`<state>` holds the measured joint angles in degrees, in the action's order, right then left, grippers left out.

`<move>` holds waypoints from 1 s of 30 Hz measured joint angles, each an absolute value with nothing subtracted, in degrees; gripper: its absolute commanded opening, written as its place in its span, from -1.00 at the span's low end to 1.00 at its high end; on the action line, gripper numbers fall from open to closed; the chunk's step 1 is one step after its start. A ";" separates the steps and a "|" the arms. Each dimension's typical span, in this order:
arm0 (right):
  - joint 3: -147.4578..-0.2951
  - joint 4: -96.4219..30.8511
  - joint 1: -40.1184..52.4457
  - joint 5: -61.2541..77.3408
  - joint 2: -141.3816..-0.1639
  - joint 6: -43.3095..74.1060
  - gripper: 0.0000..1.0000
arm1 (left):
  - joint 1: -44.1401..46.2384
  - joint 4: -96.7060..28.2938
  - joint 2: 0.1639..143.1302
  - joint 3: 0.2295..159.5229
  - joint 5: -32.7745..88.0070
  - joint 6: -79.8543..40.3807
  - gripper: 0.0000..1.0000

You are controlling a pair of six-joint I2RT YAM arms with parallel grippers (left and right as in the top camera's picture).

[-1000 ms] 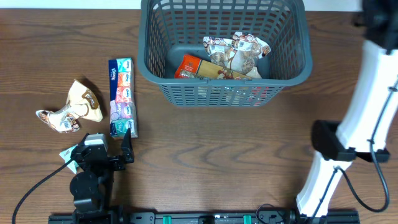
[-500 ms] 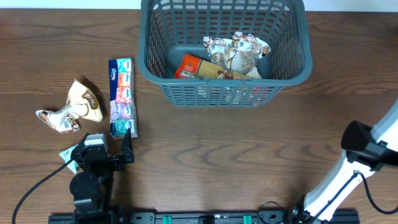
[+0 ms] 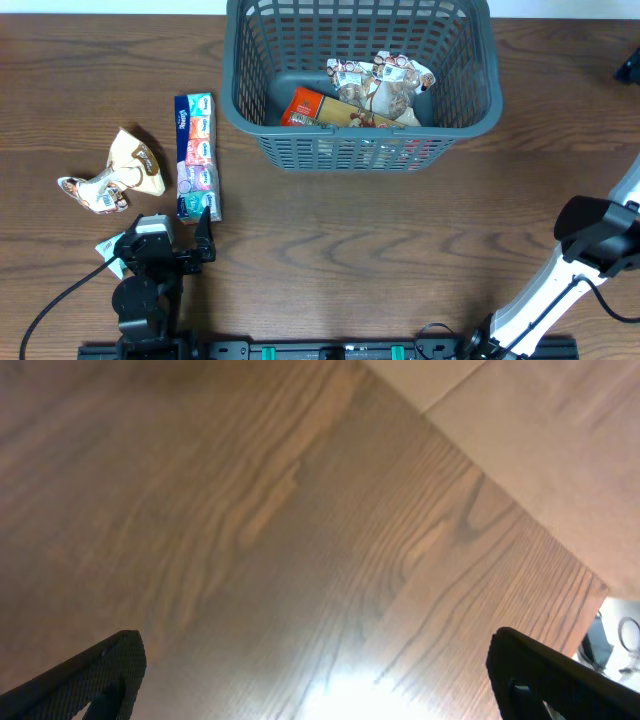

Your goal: Pack container

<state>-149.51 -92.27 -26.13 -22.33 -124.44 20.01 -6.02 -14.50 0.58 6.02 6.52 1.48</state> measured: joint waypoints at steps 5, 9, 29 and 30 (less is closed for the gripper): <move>-147.02 -92.27 -26.13 -22.20 -124.44 20.16 0.99 | -6.00 -14.17 0.58 6.00 6.52 1.48 0.97; -146.61 -92.27 -26.13 -22.04 -124.44 20.23 0.98 | -6.02 -13.39 0.58 5.80 6.70 1.48 0.98; -146.54 -92.14 -26.13 -21.67 -124.44 20.40 0.98 | -6.02 -46.70 39.53 52.62 8.82 9.06 0.97; -146.54 -92.12 -26.13 -21.65 -124.44 20.40 0.98 | -6.00 -49.91 43.88 57.54 9.63 9.10 0.97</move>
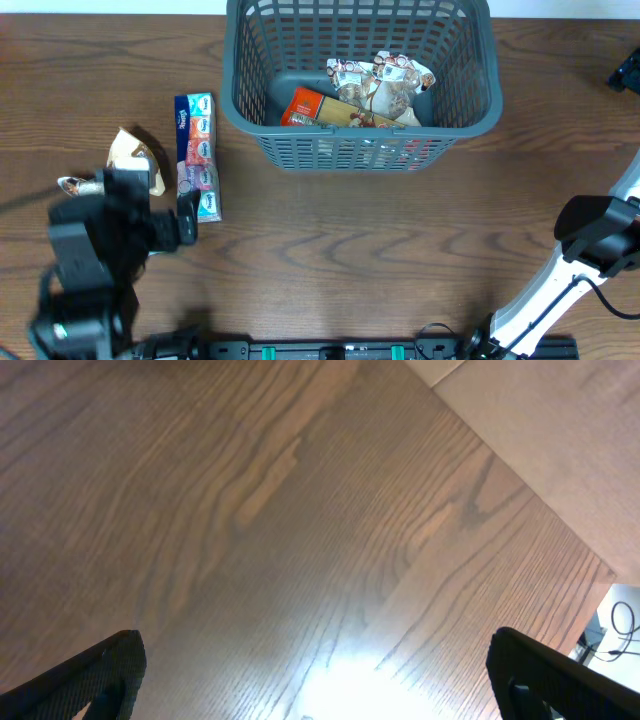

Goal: Pack container
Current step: 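Move the left gripper onto the Kleenex tissue multi-pack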

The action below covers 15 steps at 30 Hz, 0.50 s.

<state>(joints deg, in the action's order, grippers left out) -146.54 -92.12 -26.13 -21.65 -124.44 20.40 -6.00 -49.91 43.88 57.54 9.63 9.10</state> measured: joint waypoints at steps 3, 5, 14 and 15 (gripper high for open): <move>-146.52 -92.12 -26.13 -21.63 -124.44 20.40 0.98 | -6.02 -53.23 51.27 65.80 11.86 9.30 0.97; -146.52 -92.12 -26.13 -21.63 -124.44 20.40 0.99 | -6.00 -53.67 54.22 68.12 13.45 9.30 0.97; -146.52 -92.12 -26.13 -21.63 -124.44 20.40 0.98 | -6.26 -48.23 63.16 68.71 18.50 8.32 0.97; -146.52 -92.12 -26.13 -21.63 -124.44 20.40 0.98 | -6.33 -47.35 63.88 68.71 17.26 7.42 0.97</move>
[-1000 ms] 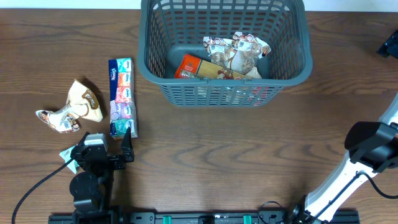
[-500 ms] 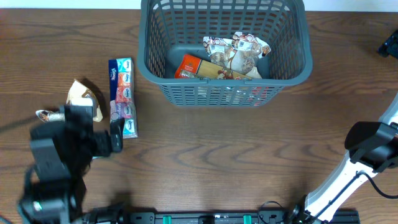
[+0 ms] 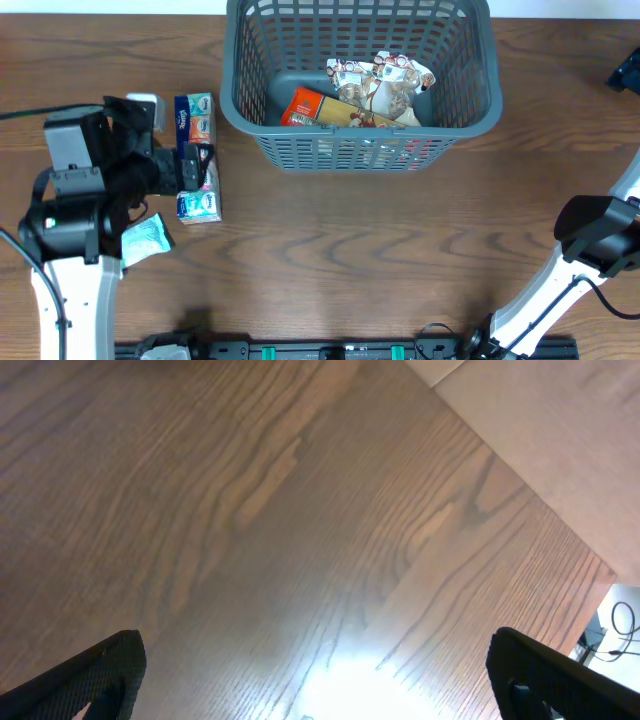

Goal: Pack container
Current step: 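Move the left gripper onto the Kleenex tissue multi-pack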

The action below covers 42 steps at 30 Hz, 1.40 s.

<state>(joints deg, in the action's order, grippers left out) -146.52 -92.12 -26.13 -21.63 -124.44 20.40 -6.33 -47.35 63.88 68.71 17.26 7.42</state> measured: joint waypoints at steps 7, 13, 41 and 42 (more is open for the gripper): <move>-146.52 -92.12 -26.13 -21.63 -124.44 20.40 0.99 | -6.57 -46.02 71.79 69.30 10.70 2.74 0.97; -146.52 -92.12 -26.13 -21.63 -124.44 20.40 0.98 | -6.61 -44.91 79.66 69.32 9.43 0.19 0.97; -146.52 -92.12 -26.13 -21.63 -124.44 20.40 0.98 | -3.99 -41.01 98.74 69.36 8.93 -0.10 0.97; -146.52 -92.12 -26.13 -21.63 -124.44 20.43 0.98 | -3.99 -40.91 99.18 69.34 8.54 -0.21 0.97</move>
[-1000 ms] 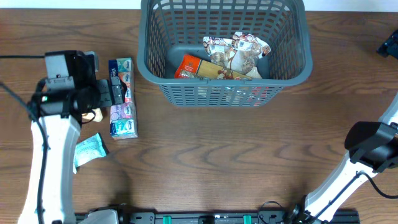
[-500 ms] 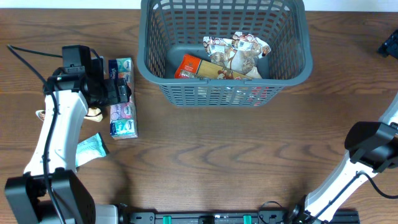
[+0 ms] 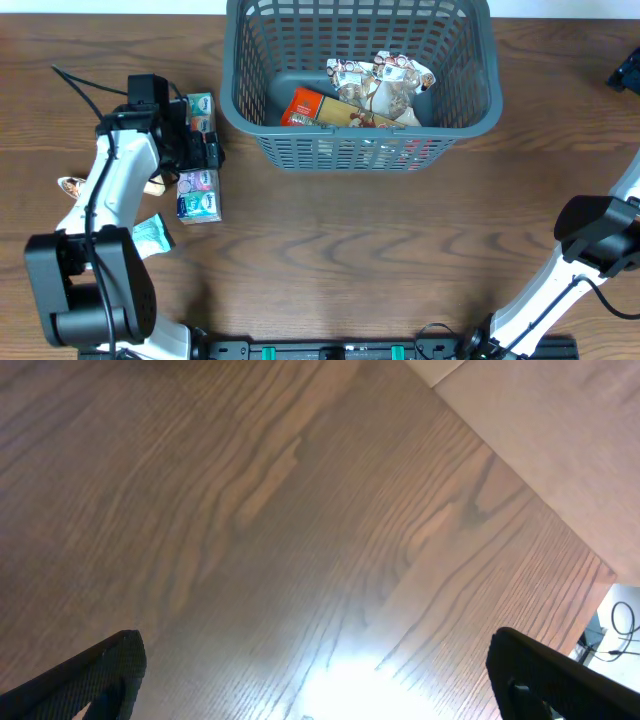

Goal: Pack container
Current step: 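Move the left gripper onto the Kleenex tissue multi-pack, then close the left gripper on the tissue pack and lift it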

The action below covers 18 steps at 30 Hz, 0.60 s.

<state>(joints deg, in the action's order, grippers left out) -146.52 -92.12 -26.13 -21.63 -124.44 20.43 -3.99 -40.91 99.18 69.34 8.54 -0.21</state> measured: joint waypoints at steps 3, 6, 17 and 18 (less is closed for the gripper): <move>-146.52 -92.12 -26.13 -21.63 -124.44 20.40 0.98 | -4.01 -40.80 100.22 69.36 7.07 -0.25 0.97; -146.52 -92.12 -26.13 -21.63 -124.44 20.43 0.99 | -4.01 -40.60 101.30 69.36 5.19 -0.27 0.97; -146.52 -92.12 -26.13 -21.63 -124.44 20.40 0.99 | -3.99 -39.97 104.79 69.36 2.98 -0.27 0.97; -146.52 -92.12 -26.13 -21.63 -124.44 20.40 0.99 | -3.92 -39.97 104.92 69.36 2.96 -0.25 0.97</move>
<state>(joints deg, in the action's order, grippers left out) -146.52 -92.12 -26.13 -21.63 -124.44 20.40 -3.92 -39.97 104.92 69.36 2.96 -0.25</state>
